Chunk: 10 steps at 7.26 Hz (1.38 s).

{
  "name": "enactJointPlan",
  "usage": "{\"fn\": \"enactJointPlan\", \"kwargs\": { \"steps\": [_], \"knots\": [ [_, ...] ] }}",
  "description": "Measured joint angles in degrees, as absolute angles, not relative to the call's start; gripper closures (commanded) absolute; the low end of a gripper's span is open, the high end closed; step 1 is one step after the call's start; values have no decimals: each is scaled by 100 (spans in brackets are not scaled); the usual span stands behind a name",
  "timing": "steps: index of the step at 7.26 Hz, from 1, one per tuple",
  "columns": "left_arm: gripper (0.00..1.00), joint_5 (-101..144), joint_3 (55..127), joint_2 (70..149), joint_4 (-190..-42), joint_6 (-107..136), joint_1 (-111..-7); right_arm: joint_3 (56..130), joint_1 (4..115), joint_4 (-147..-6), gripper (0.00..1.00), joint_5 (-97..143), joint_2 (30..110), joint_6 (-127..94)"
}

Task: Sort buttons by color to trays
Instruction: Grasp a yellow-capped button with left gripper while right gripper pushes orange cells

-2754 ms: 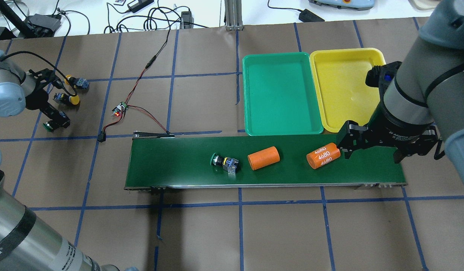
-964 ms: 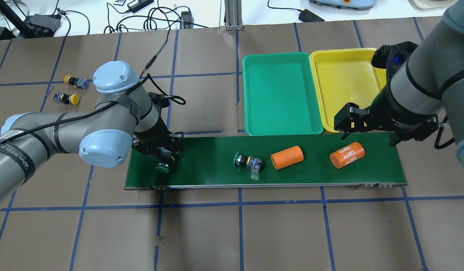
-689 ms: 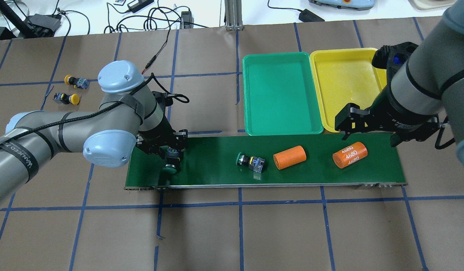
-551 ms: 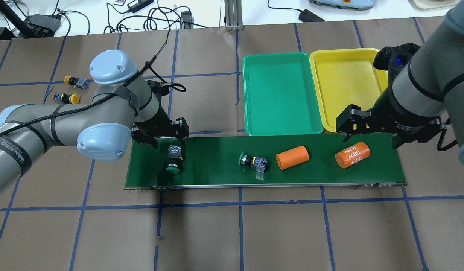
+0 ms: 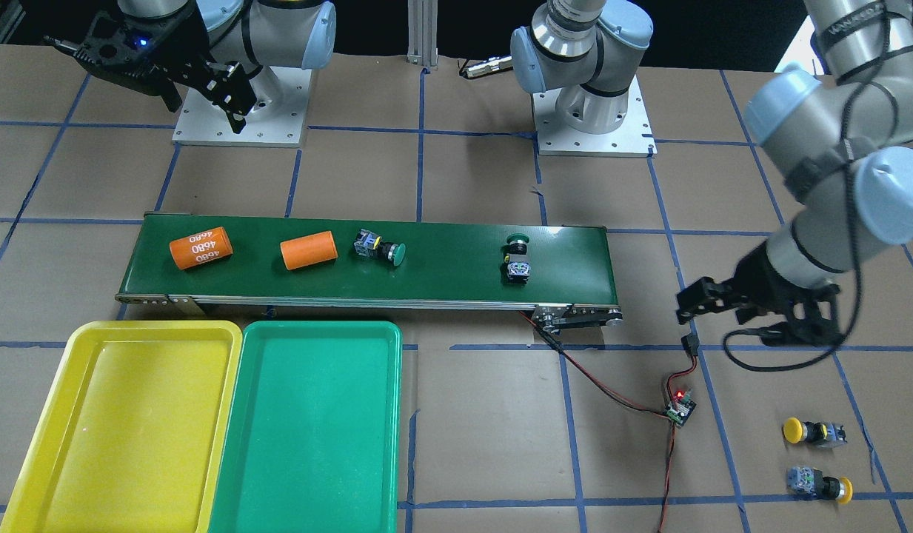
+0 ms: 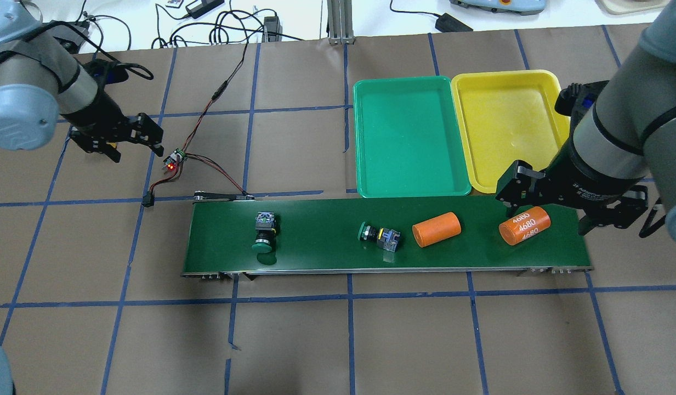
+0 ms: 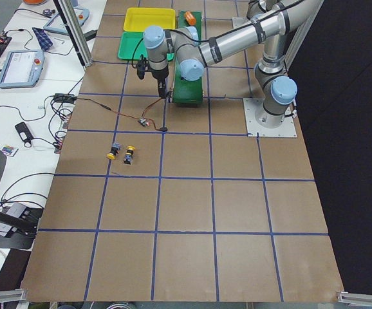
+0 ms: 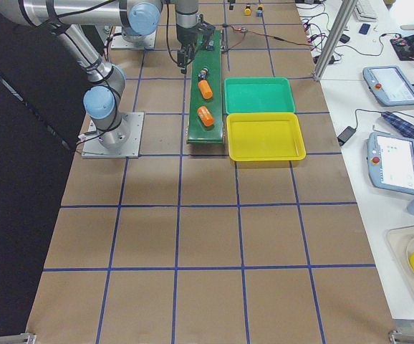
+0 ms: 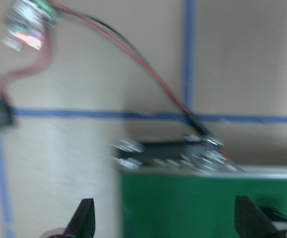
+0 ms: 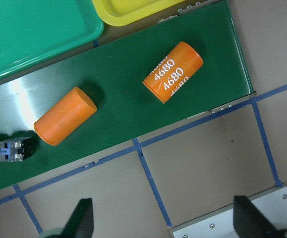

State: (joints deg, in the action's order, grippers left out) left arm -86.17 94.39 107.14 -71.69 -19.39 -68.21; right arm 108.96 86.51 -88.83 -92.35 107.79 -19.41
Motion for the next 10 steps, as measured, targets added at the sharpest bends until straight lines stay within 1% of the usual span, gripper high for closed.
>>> {"fn": "enactJointPlan", "kwargs": {
  "steps": [2, 3, 4, 6, 9, 10],
  "knots": [
    [0, -8836, 8300, 11725, -7107, -2406, -6257, 10902, 8642, -9127, 0, -9214, 10563, -3132],
    [0, -8933, 7756, 12235, -7104, -2505, -6175, 10915, 8640, -9349, 0, -9226, 10469, -3539],
    [0, -8971, 7369, 12651, -7097, -2566, -6140, 10949, 8640, -9464, 0, -9214, 10423, -4121],
    [0, -8991, 7061, 13131, -7011, -2635, -6096, 11077, 8691, -9576, 0, -9097, 10359, -5548],
    [0, -9098, 7039, 13399, -6978, -2918, -6088, 11156, 8794, -10044, 0, -8419, 10131, -6447],
    [24, -9114, 7062, 13473, -6977, -3102, -6088, 11166, 8853, -10114, 0, -8385, 10075, -6782]
  ]
}}
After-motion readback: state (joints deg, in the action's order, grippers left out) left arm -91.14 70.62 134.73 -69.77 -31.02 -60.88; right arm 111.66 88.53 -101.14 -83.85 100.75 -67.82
